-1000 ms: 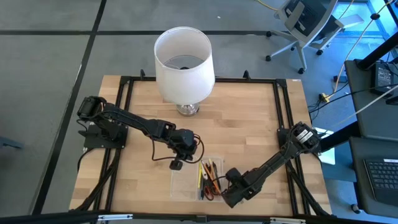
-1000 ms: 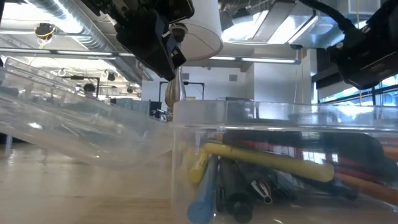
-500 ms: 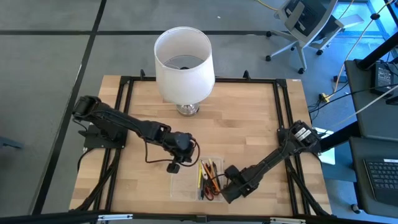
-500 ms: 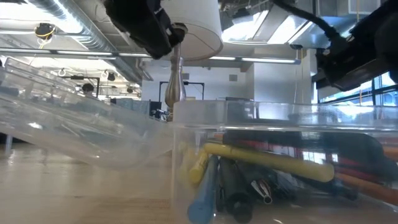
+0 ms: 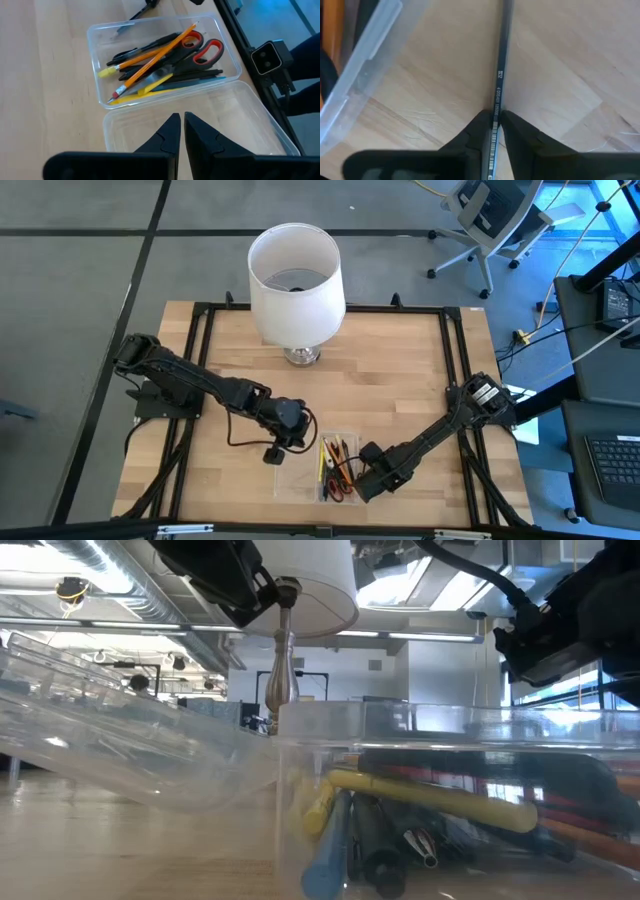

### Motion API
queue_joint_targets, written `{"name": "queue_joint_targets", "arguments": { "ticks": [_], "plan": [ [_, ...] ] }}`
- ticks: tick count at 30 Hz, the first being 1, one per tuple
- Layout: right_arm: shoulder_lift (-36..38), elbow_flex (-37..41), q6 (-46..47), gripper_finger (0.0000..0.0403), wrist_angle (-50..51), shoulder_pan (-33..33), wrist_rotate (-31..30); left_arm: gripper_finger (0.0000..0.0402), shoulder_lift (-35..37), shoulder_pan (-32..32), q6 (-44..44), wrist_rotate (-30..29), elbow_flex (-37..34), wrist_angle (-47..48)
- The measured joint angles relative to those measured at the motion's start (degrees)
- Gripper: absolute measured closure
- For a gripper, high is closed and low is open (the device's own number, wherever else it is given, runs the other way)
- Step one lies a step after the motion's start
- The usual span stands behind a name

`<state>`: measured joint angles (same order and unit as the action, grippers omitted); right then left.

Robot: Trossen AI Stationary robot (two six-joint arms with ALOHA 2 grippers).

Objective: Pick & place school supplies into a supply box
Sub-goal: Put the black pencil into the transparent supply box

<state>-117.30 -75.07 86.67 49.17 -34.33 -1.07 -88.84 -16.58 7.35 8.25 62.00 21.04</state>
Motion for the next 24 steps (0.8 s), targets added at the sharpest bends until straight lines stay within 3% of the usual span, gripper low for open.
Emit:
{"name": "queue_joint_targets", "arguments": {
  "ticks": [8, 12, 17, 21, 24],
  "plan": [
    [0.0, 0.1, 0.0, 0.0278, 0.2, -0.4, -0.7, 0.0384, 0.0, -0.2, 0.5, 0.0, 0.0, 0.0],
    [-0.1, -0.3, 0.0, 0.0268, 0.5, -1.2, -2.0, 0.0384, 1.0, -0.2, 2.3, 0.0, 0.0, 0.1],
    [-0.7, -2.7, 2.5, 0.0271, 3.7, -4.3, -10.0, 0.0384, 4.4, -0.6, 2.4, -1.4, 0.0, 0.0],
    [-1.1, -4.1, 7.2, 0.027, 7.3, -7.0, -17.3, 0.0384, 7.0, -2.0, 2.6, -6.5, -0.3, -1.3],
    [-1.2, -4.8, 7.7, 0.027, 6.7, -8.5, -19.6, 0.0384, 8.8, -3.2, 3.0, -8.4, -2.0, -4.7]
  ]
}}
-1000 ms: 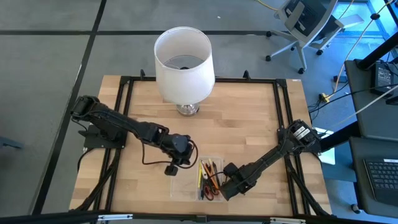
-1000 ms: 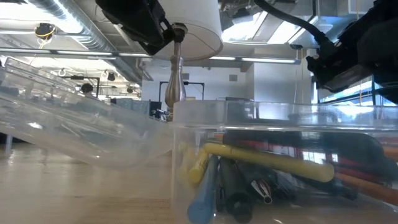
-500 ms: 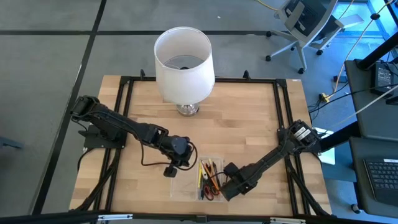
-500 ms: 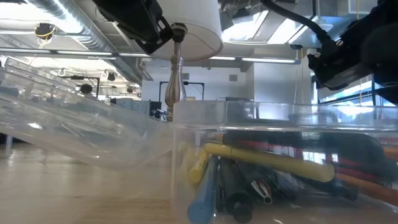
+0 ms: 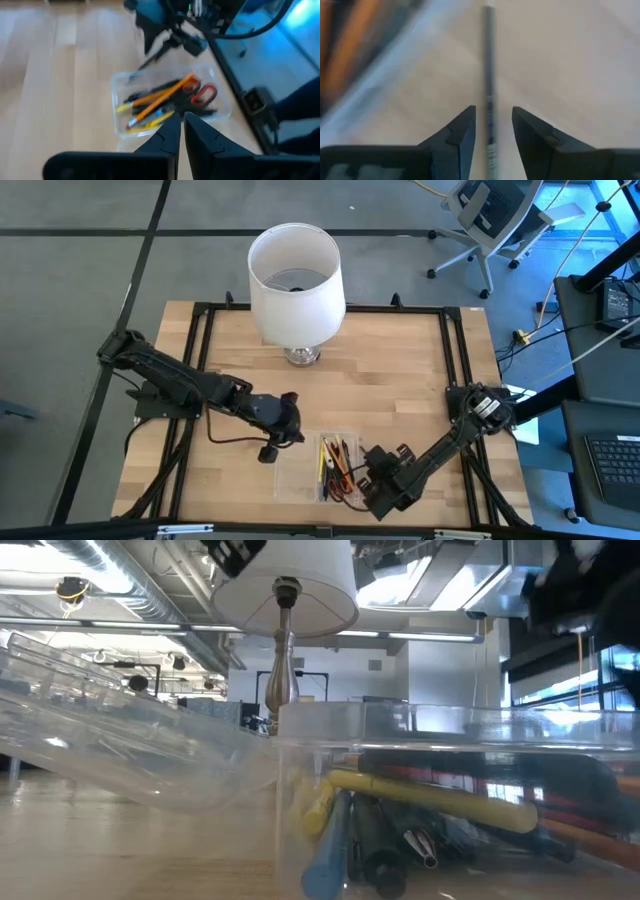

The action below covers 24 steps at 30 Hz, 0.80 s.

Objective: Pick & place school supplies into a supply box
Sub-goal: Put the black pencil into the transparent supply box

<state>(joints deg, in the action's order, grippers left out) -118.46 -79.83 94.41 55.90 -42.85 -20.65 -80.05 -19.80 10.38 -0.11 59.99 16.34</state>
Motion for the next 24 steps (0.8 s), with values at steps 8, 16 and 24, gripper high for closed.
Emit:
{"name": "queue_joint_targets", "arguments": {
  "ticks": [8, 16, 24],
  "plan": [
    [0.2, -0.7, 0.0, 0.027, -2.1, -2.3, -3.7, 0.0384, 6.6, -2.5, 2.9, -4.0, -9.4, -12.6],
    [0.4, -5.0, 0.1, 0.027, 2.5, -4.2, -9.1, 0.0384, 16.6, -5.3, 6.5, -8.1, -22.1, -28.1],
    [0.4, -6.1, 9.4, 0.027, 8.4, -12.1, -16.6, 0.0384, 20.5, -8.7, 7.5, -14.7, -26.3, -34.7]
  ]
}}
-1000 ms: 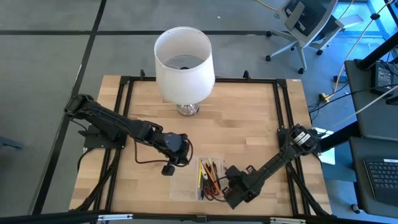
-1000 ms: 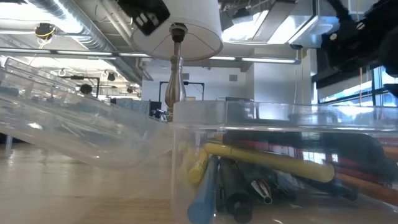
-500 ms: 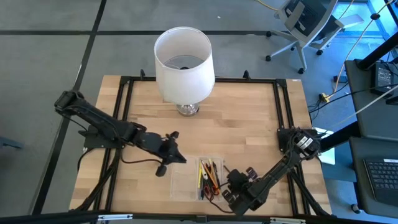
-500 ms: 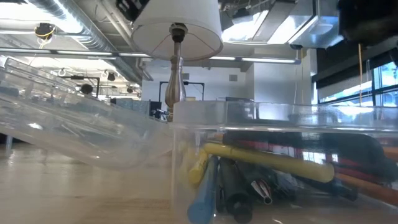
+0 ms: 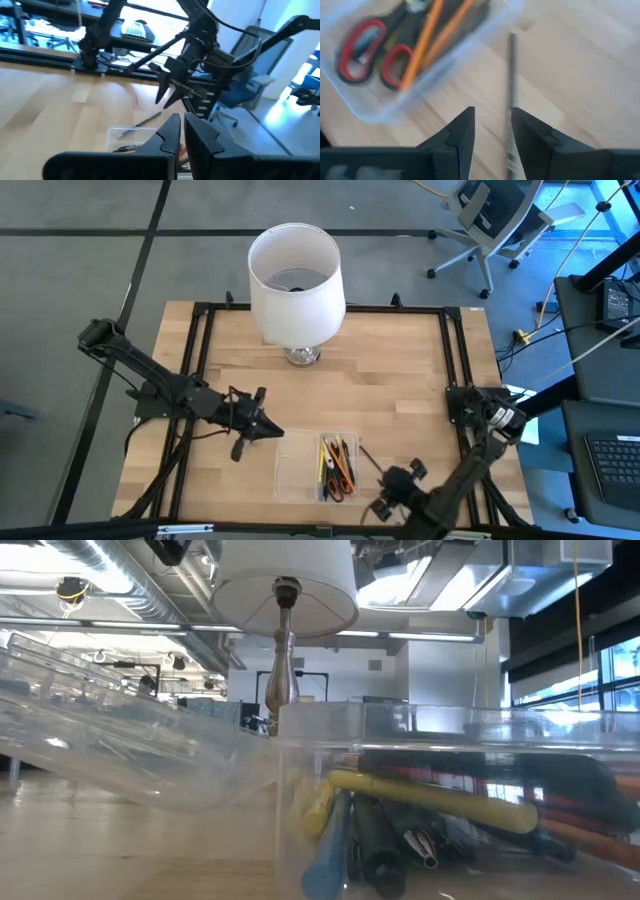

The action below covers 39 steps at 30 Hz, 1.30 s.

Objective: Pick & place school supplies into a supply box
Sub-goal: Put the black pencil into the transparent supply box

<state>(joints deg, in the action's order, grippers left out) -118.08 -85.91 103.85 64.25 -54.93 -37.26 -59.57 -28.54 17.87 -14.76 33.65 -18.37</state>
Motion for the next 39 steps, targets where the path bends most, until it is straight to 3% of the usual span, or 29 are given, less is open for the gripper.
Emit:
{"name": "queue_joint_targets", "arguments": {
  "ticks": [7, 12, 15, 17, 22, 29, 39],
  "plan": [
    [0.0, 0.0, 0.9, 0.0269, 4.0, -7.6, -1.4, 0.0384, 0.0, -0.4, 2.6, -2.7, 0.0, 0.1],
    [-0.8, 0.3, -0.9, 0.0269, 5.9, -12.5, -5.9, 0.0384, 0.0, -0.4, 3.5, -2.7, 0.0, 0.1],
    [-1.8, 2.6, 5.4, 0.0269, 3.9, -13.8, -6.3, 0.0384, 0.0, -0.4, 3.5, -3.5, 0.0, 0.1],
    [-1.9, 4.3, 7.6, 0.0269, -0.4, -14.3, -9.2, 0.0384, 0.0, -0.4, 3.5, -3.6, 0.0, 0.2],
    [-3.2, 7.8, 2.1, 0.0269, -8.0, -14.3, -17.3, 0.0384, 0.0, -0.4, 3.5, -3.6, 0.0, 0.3],
    [-6.8, 9.8, 2.4, 0.0269, -13.6, -12.5, -17.8, 0.0384, 0.0, -0.4, 4.4, -3.7, 0.0, 0.3],
    [-7.3, 9.9, 2.5, 0.027, -12.1, -12.0, -20.3, 0.0384, 0.0, -0.4, 6.0, -3.7, 0.0, 0.3]
  ]
}}
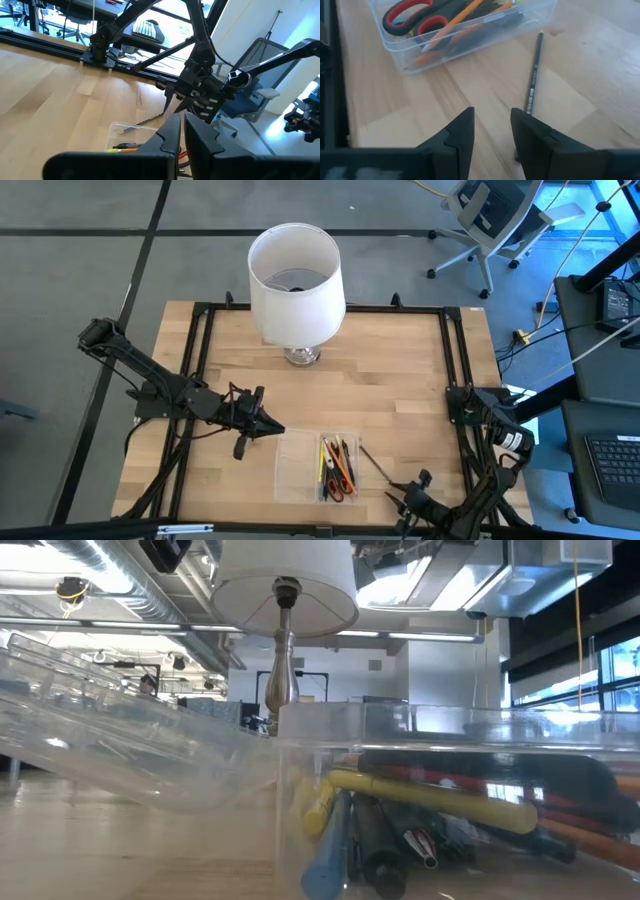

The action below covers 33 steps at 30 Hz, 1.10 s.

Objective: Pick & place school supplies into a supply box
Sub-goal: Put the black pencil into the transparent supply box

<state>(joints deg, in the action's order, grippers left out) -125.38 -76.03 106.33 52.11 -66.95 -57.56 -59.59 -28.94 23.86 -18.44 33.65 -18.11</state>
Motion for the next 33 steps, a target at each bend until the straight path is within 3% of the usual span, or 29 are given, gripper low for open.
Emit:
{"name": "queue_joint_targets", "arguments": {
  "ticks": [11, 25, 33],
  "plan": [
    [0.0, 1.1, 1.4, 0.027, 3.6, 1.7, 1.7, 0.0384, 0.0, 0.1, 0.0, -0.1, 0.0, 0.0],
    [0.4, 9.5, 1.2, 0.027, -10.3, 1.7, -0.7, 0.0384, 0.0, 0.1, 0.0, -2.2, 0.0, 0.0],
    [0.2, 9.6, 1.0, 0.027, -11.8, 1.9, -2.3, 0.0384, 0.0, 0.1, 0.0, -3.1, 0.0, 0.0]
  ]
}}
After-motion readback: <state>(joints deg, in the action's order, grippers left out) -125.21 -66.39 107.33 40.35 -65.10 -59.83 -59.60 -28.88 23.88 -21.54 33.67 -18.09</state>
